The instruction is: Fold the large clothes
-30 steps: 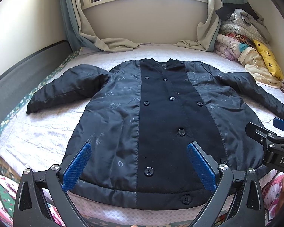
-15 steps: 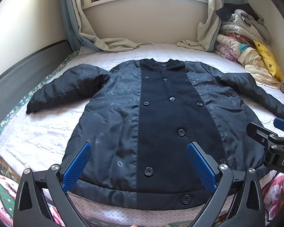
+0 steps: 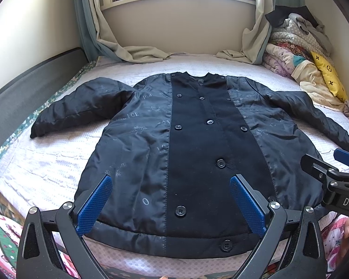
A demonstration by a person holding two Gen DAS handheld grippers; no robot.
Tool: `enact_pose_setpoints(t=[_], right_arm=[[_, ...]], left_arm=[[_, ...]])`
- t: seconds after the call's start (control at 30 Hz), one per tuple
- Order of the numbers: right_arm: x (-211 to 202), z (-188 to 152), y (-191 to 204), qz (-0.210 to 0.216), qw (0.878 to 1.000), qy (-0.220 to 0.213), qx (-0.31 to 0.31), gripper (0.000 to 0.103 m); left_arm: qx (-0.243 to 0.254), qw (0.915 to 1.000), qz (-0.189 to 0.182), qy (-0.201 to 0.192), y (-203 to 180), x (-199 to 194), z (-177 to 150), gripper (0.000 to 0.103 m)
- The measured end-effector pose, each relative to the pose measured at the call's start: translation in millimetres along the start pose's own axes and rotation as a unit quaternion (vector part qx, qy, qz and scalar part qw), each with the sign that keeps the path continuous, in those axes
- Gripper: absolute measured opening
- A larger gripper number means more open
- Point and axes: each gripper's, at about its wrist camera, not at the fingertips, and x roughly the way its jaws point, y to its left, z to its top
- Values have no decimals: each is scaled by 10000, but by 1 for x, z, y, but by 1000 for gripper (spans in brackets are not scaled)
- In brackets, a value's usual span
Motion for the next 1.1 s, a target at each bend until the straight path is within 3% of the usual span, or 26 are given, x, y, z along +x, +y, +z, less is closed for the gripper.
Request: enact_pose_setpoints(t=[0.5, 0.67, 0.9, 1.1], right_arm=[[15, 1, -3, -20, 9997, 229, 108, 103], [11, 12, -11, -52, 9997, 143, 174, 103], [1, 64, -16, 174, 9998, -79, 90, 103], [21, 128, 0, 346, 9972, -398, -525, 103]], left_arm=[[-274, 9995, -125, 73, 13, 0, 4, 102], [-439, 9989, 138, -6, 32, -7, 21, 102], [-611, 9970, 453, -127, 82, 0, 73, 102], [-773, 9938, 785, -112, 127, 31, 129, 102]])
